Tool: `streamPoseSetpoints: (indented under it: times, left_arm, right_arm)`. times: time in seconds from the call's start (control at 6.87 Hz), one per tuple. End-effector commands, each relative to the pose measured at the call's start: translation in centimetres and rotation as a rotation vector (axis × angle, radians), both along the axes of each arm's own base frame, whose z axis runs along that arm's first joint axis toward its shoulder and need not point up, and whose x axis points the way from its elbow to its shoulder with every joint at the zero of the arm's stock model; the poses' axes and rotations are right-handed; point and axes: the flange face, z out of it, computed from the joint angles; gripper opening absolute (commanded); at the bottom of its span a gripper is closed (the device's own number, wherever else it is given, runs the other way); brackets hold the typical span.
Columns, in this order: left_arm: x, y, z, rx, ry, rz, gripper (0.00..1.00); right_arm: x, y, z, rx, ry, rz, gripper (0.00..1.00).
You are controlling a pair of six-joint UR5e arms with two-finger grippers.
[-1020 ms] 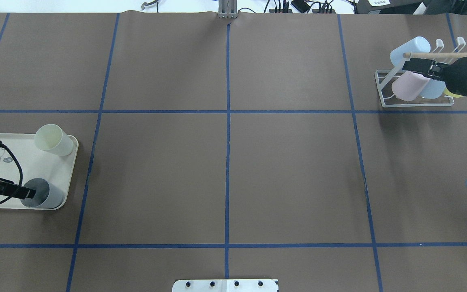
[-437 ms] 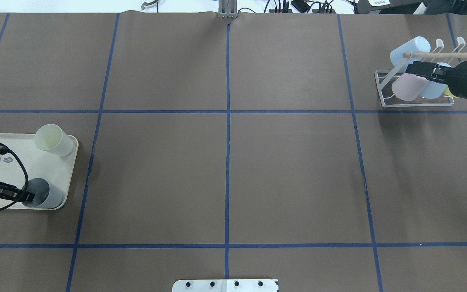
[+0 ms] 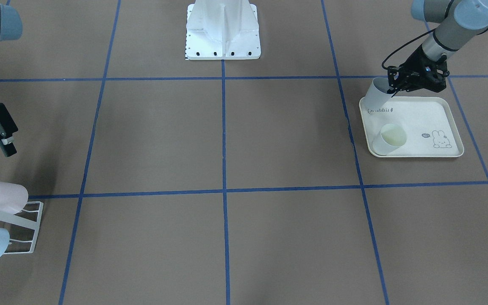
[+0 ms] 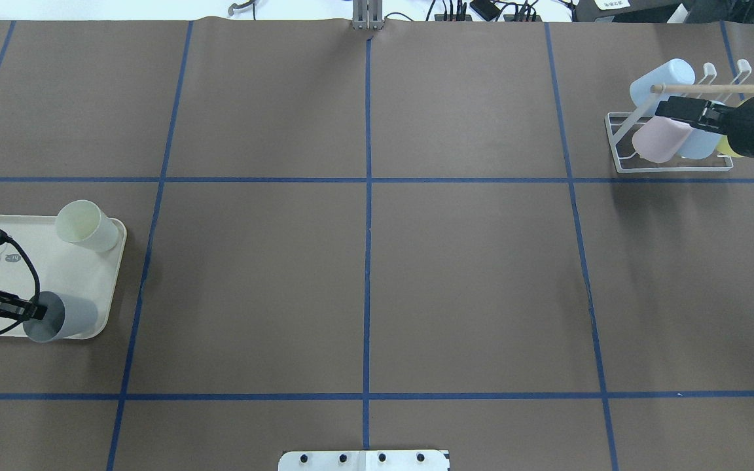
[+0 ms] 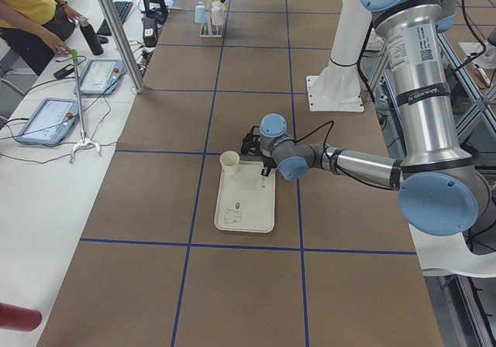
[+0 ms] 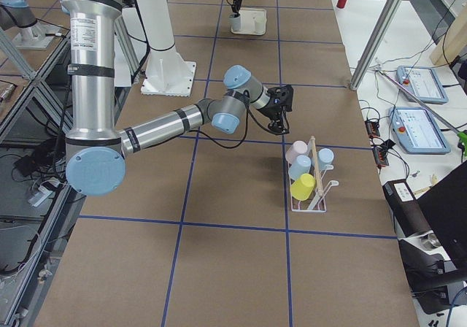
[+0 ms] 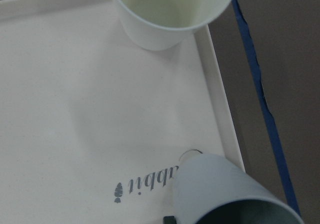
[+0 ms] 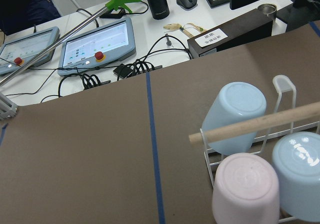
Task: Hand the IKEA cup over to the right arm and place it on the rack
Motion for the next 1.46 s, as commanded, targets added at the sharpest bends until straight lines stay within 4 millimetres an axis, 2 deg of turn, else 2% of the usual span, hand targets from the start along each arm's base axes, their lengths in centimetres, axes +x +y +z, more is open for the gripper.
streamPoseSetpoints:
  times: [0.0,0.15,0.29,0.44,0.58,0.73,0.87,1.17,1.31]
  left_arm:
    - [-4.6,-2.5,-5.3,0.046,0.041,-0.125,0.00]
    - [-3.0,-4.8,-9.2,0.088,0.095,-0.140,0.00]
    - [-0.3,-8.0,-13.5,0.010,0.188,-0.220,0.00]
    - [1.9,-10.7,-18.9,-0.041,0.295,-0.275,0.00]
    - [4.1,-11.2,-23.4,-0.074,0.398,-0.282,0.00]
    - [7.4,-10.4,-27.5,-0.134,0.538,-0.256,0.00]
    - [8.5,-10.8,-28.5,-0.172,0.694,-0.250,0.00]
    - [9.7,-12.7,-24.9,-0.162,1.018,-0.221,0.00]
    - [10.9,-13.0,-25.4,-0.223,1.133,-0.175,0.00]
  right_arm:
    - [-2.3,2.2,-4.3,-0.042,-0.165,0.009,1.00]
    - [-4.0,3.4,-7.1,-0.067,-0.268,0.009,1.00]
    - [-6.0,4.8,-10.0,-0.100,-0.376,0.007,1.00]
    - [-8.0,5.6,-12.1,-0.128,-0.456,-0.002,1.00]
    - [-9.5,6.1,-14.3,-0.162,-0.539,-0.013,1.00]
    - [-10.4,7.7,-17.4,-0.212,-0.657,-0.032,1.00]
    - [-10.2,8.9,-20.2,-0.245,-0.756,-0.047,1.00]
    - [-10.8,9.9,-25.7,-0.334,-0.957,-0.069,1.00]
    - [-11.1,10.0,-27.7,-0.366,-1.037,-0.056,1.00]
